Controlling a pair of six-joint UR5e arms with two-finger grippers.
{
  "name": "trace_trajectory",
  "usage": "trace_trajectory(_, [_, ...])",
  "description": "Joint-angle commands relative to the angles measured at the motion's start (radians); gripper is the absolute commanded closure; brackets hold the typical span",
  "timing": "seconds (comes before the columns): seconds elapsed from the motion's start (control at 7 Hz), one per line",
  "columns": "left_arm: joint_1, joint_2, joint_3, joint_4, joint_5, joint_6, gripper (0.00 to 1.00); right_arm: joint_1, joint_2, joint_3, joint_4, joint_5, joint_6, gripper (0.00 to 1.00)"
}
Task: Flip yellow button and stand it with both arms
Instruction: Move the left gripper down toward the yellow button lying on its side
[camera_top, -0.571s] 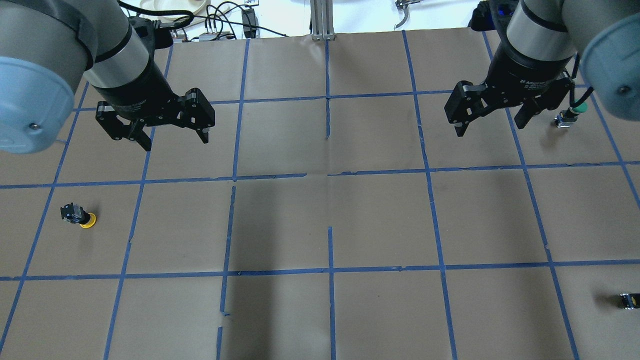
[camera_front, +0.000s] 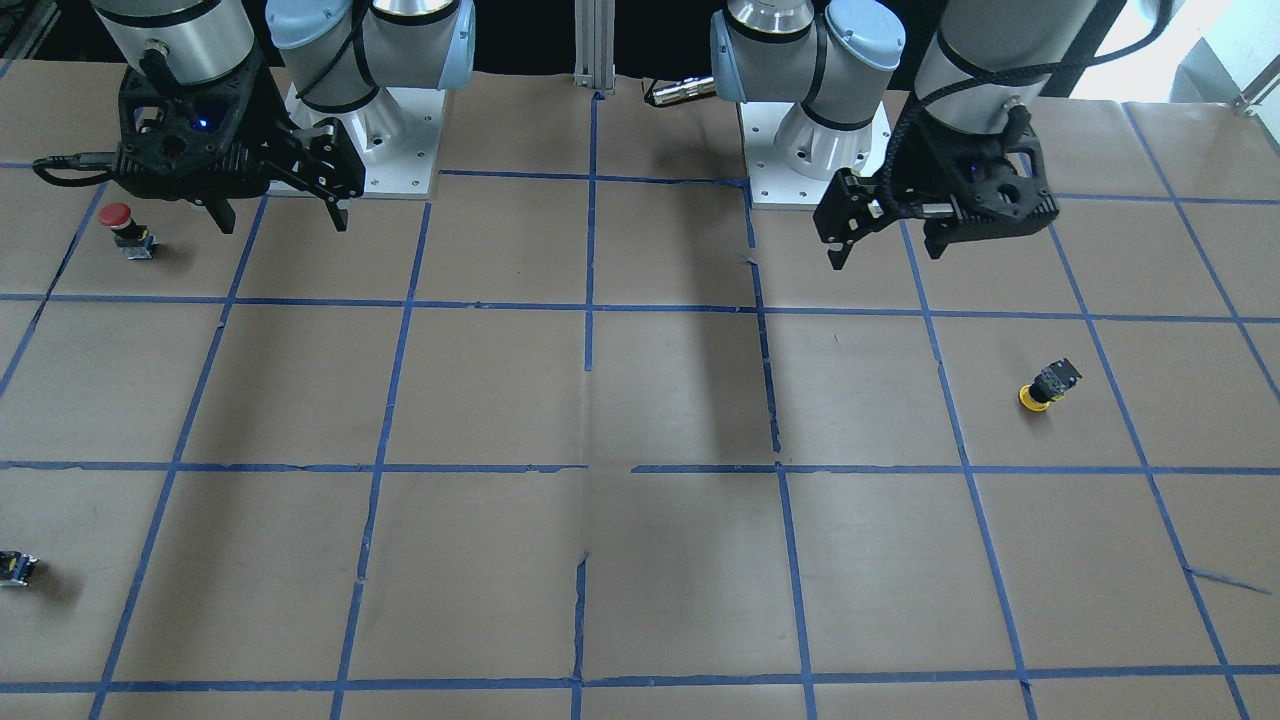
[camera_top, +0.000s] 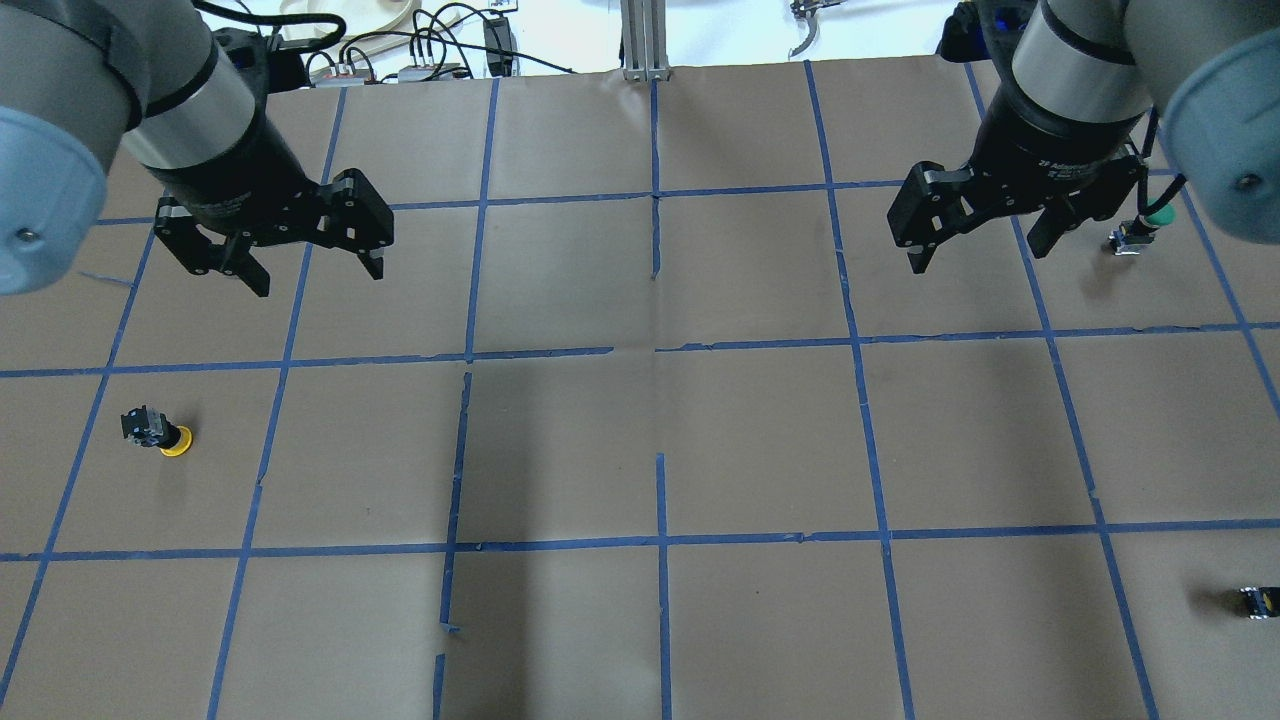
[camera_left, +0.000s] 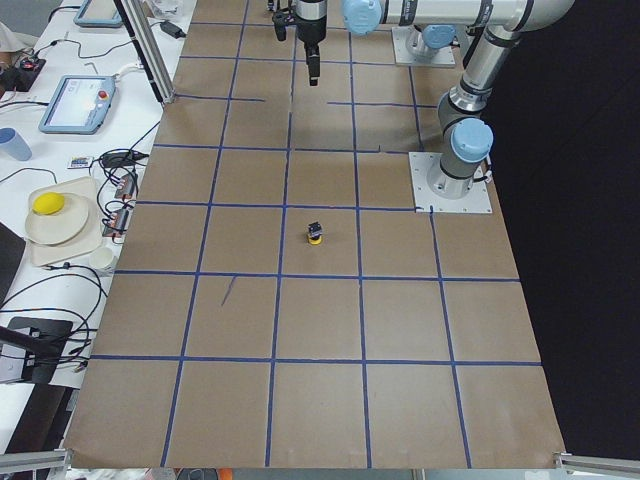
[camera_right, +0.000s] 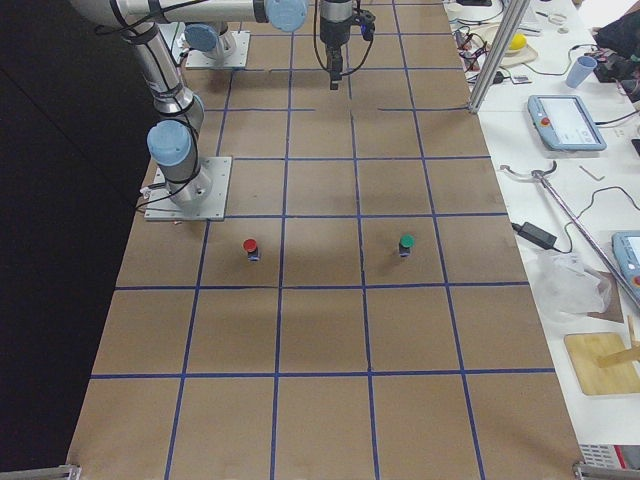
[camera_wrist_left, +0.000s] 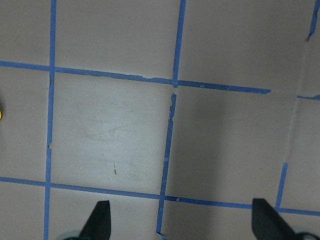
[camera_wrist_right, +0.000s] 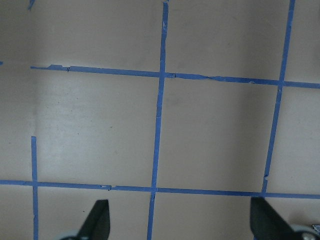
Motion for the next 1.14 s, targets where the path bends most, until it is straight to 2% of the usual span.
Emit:
trace_trajectory(0.0, [0.224, -0.038, -0.035, 0.020, 0.006, 0.283, 0.00, 0.000, -0.001, 0.000, 0.000, 0.001, 0.001, 0.00])
trace_trajectory(0.29, [0.399, -0.098, -0.087, 0.159, 0.004, 0.456, 0.00, 0.002, -0.001, 0.000, 0.001, -0.001, 0.004, 0.00])
trace_trajectory(0.57, [0.507, -0.190, -0.122, 0.335, 0.007, 0.621, 0.00, 0.002, -0.001, 0.000, 0.003, 0.001, 0.006, 0.00])
trace_trajectory(0.86, [0.674, -0.303, -0.145, 0.383, -0.008, 0.664, 0.02, 0.002, -0.001, 0.000, -0.002, 0.001, 0.003, 0.00])
trace_trajectory(1.0, [0.681, -0.299, -0.182, 0.386, -0.007, 0.656, 0.02, 0.002, -0.001, 0.000, 0.001, -0.001, 0.007, 0.00])
